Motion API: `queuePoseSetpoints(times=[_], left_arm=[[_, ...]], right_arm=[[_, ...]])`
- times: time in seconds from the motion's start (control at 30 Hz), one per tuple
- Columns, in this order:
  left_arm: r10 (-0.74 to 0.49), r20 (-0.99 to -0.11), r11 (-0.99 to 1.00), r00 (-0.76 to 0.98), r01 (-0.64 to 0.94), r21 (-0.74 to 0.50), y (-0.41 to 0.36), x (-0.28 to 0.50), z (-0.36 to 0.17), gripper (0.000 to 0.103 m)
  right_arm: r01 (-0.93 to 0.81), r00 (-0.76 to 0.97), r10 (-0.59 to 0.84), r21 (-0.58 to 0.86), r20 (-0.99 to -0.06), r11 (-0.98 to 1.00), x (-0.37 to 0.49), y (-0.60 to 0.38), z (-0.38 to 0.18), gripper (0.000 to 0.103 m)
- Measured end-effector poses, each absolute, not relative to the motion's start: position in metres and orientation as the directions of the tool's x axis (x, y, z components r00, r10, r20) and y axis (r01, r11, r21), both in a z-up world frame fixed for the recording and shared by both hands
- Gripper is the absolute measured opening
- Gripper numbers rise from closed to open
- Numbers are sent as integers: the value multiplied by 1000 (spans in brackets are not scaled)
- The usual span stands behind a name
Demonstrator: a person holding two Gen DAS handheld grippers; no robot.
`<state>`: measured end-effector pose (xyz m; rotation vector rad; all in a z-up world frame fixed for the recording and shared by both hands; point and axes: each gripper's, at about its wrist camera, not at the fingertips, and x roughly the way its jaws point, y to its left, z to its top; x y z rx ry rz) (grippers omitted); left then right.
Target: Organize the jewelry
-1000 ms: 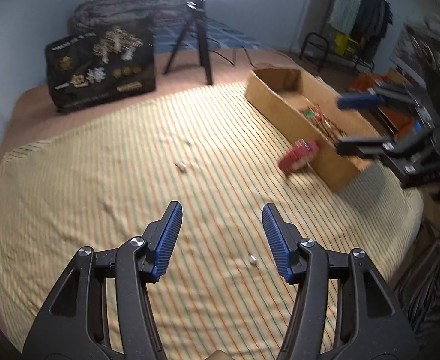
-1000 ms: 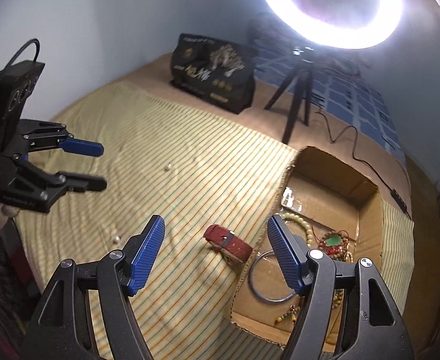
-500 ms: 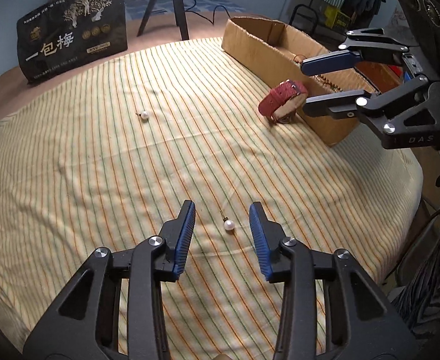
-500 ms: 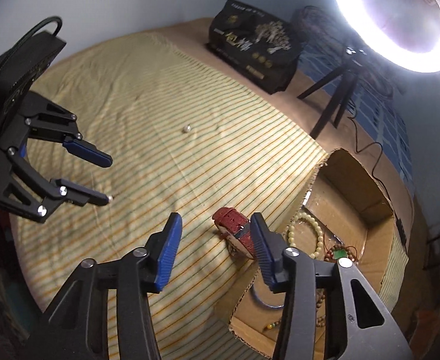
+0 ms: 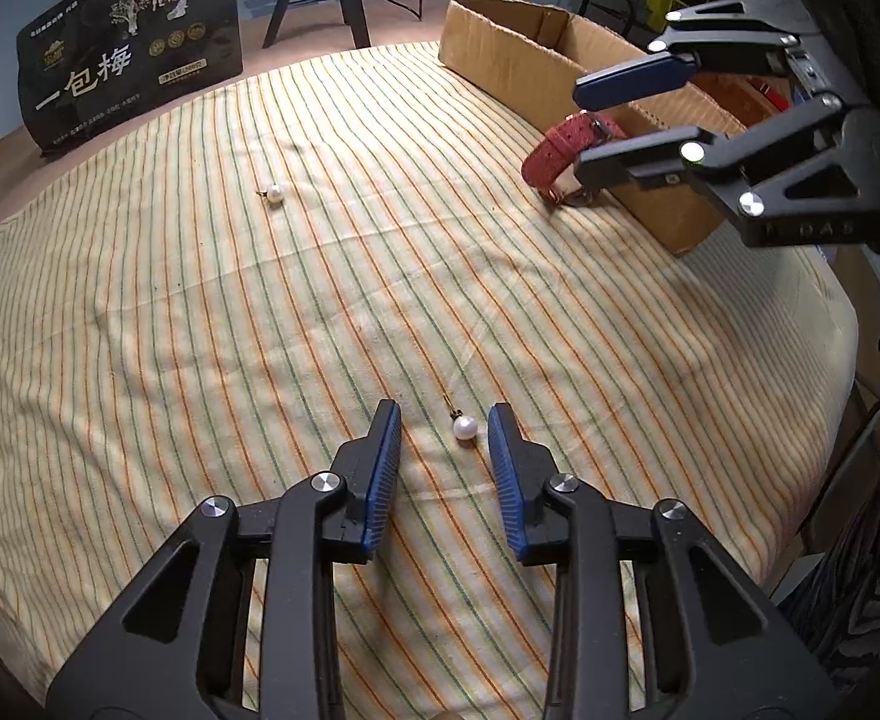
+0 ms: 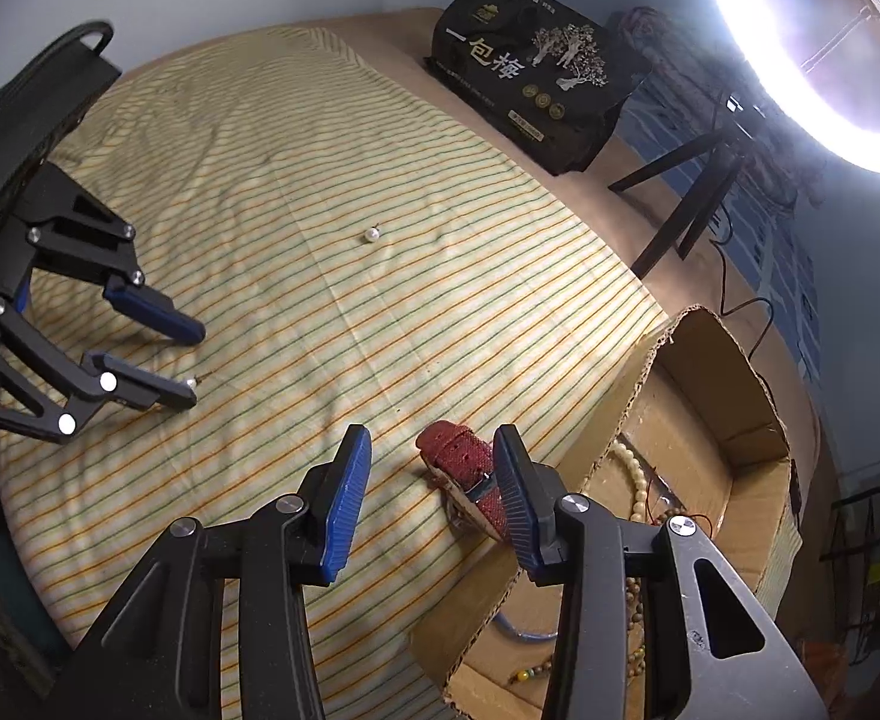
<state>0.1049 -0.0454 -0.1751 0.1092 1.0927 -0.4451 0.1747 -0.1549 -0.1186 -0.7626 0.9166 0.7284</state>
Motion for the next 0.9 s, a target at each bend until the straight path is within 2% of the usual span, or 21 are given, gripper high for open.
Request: queuePoseSetpoints(times=[0.13,0.33,0.4,0.7,0.9], left_arm=[[-303,-875,904,378,406,-137,-47,105,-176,29],[-267,-878,911,398,402,-95,-49,105,-177,9],[-266,-878,912,398,400,-95,-47,107,-177,7],[-269,-877,914,398,394,-101,-41,110,-178,6],[-283,-877,914,389,386,-124,-39,112,-179,6]], right_arm=[[-817,416,201,-268,-887,512,176,-152,-125,36],[-818,428,191,-289,-883,497,179,-145,-127,33],[-824,426,194,-291,-884,486,178,-143,-128,32],[-856,449,107,-393,-887,336,182,-134,-135,32],[-873,454,91,-423,-886,241,183,-130,-140,27]])
